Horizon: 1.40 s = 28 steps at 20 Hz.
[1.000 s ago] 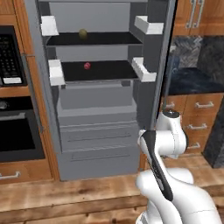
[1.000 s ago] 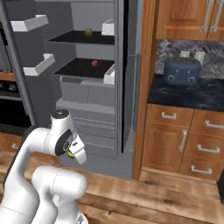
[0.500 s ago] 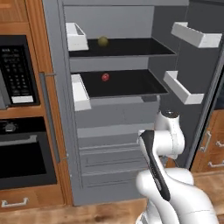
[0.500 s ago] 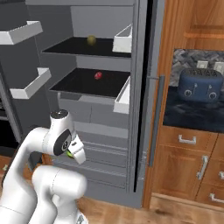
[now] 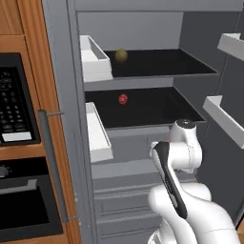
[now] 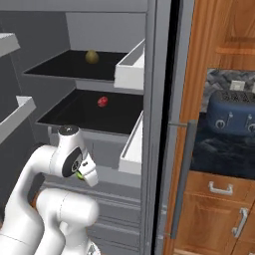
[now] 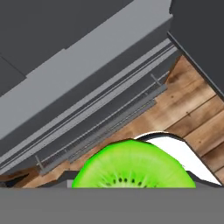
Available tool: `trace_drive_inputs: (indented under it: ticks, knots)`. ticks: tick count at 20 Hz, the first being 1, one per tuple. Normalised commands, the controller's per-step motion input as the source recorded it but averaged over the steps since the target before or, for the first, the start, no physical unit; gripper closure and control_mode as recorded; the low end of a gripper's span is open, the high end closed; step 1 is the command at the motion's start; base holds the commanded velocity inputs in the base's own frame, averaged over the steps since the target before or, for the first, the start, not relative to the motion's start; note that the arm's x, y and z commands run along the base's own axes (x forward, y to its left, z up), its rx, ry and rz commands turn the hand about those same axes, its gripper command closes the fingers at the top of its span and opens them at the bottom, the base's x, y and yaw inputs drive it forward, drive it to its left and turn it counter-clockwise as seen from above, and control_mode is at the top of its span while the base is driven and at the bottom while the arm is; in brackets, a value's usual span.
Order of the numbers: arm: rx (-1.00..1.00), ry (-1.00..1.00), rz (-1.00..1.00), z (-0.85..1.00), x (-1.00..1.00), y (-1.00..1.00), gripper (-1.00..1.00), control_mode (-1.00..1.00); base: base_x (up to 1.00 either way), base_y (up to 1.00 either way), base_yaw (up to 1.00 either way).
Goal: Place the kiwi in the correct fridge rack based on whether it is a fruit or vegetable. Finally, close the fridge door.
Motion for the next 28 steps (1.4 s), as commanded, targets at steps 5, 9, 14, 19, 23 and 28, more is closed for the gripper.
trace_drive_inputs:
  ticks: [5,9,14,19,23,28]
  knots:
    - [0.00,0.00,0.00,0.00,0.00,0.00,1.00,1.00,0.63,0.32,-0.04]
    - [0.00,0.00,0.00,0.00,0.00,0.00,1.00,1.00,0.63,0.08,0.00]
    - [0.00,-0.03,0.01,0.03,0.15,0.00,1.00,-1.00,0.52,0.00,0.00]
    - [-0.01,-0.23,0.04,0.37,0.75,-0.03,1.00,-1.00,0.00,0.00,0.00]
    - [-0.06,-0.18,0.00,0.46,0.63,0.00,1.00,-1.00,0.00,0.00,0.00]
    - [-0.01,-0.12,0.00,0.01,0.60,0.00,1.00,-1.00,0.00,0.00,0.00]
